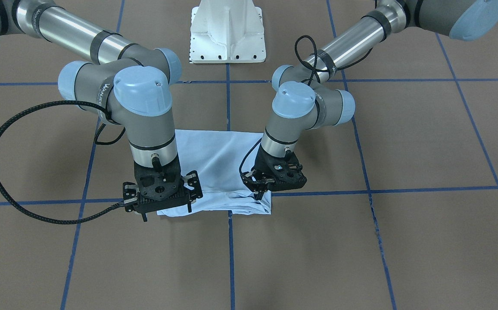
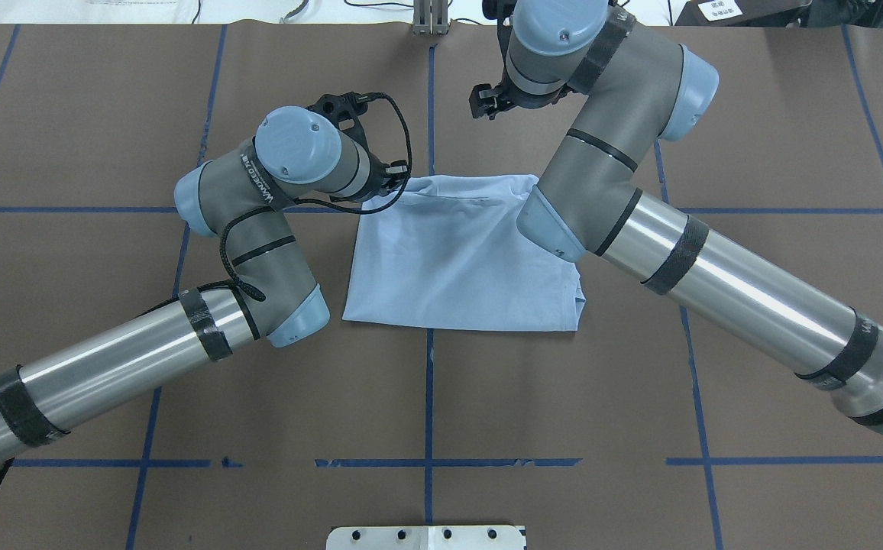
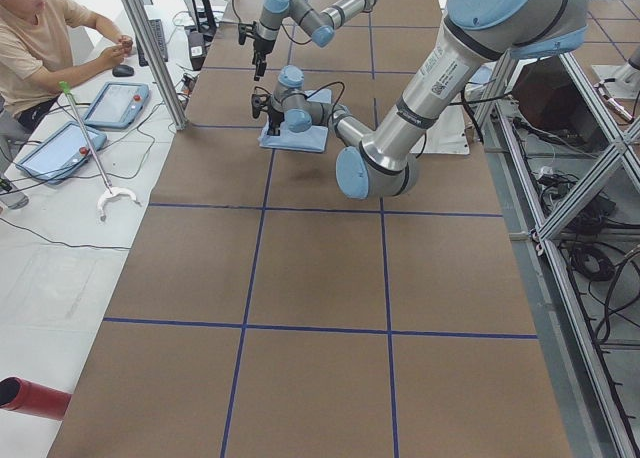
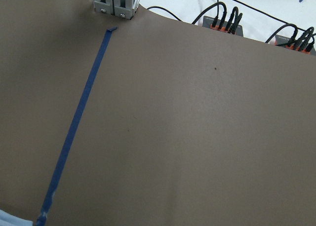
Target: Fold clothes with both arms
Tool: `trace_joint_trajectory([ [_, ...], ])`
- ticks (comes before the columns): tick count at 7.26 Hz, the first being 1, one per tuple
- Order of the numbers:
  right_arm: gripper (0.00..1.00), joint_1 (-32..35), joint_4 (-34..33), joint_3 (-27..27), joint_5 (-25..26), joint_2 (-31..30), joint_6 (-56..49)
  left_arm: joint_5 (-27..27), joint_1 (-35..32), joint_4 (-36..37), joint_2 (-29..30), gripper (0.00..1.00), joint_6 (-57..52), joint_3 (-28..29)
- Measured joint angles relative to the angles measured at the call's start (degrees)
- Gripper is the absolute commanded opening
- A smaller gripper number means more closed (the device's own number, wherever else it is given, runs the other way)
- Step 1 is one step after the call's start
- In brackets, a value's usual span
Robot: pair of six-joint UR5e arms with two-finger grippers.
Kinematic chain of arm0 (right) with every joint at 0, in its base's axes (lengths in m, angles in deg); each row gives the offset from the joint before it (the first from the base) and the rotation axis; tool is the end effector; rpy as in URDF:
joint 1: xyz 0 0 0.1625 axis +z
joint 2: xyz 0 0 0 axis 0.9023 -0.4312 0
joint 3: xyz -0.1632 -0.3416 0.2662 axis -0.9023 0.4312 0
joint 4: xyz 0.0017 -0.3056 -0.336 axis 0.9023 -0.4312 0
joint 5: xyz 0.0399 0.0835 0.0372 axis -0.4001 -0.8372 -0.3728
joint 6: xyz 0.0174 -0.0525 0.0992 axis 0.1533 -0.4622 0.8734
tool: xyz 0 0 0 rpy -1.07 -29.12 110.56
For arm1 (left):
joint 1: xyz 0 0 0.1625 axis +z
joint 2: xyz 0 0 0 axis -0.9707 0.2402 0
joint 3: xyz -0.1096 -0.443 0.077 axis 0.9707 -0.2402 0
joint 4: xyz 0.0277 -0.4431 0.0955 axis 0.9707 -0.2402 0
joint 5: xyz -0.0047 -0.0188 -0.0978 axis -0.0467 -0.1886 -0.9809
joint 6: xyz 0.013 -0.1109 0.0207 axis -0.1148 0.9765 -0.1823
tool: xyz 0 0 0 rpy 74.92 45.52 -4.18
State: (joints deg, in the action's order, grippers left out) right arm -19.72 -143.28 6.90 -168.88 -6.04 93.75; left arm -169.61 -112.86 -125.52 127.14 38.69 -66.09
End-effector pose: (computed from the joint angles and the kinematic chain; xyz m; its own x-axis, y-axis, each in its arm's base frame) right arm -0.5160 -0.6751 0.2083 0.7882 -0.1908 0.5851 -0.0973 0.9002 0.4245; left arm 0.6321 -0.6143 0.2596 0.4679 -0.1632 -0.8686 0.4048 0.9132 0.0464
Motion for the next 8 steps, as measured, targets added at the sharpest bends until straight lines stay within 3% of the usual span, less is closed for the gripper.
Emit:
trace_joint_trajectory([
  [4, 1.0, -0.06, 1.35, -0.04, 0.0, -0.79, 0.09, 0.64, -4.6, -0.06, -0.43, 0.0, -4.28, 3.87],
  [5, 1.0, -0.04, 1.55, -0.04, -0.02, -0.93, 0.13, 0.69, -5.17, -0.1, -0.46, 0.99, -5.15, 4.68],
  [8, 1.0, 0.47, 1.61, -0.88, -2.09, -1.74, 0.14, -0.4, -5.7, 0.44, -1.15, 1.0, -8.77, 1.78],
])
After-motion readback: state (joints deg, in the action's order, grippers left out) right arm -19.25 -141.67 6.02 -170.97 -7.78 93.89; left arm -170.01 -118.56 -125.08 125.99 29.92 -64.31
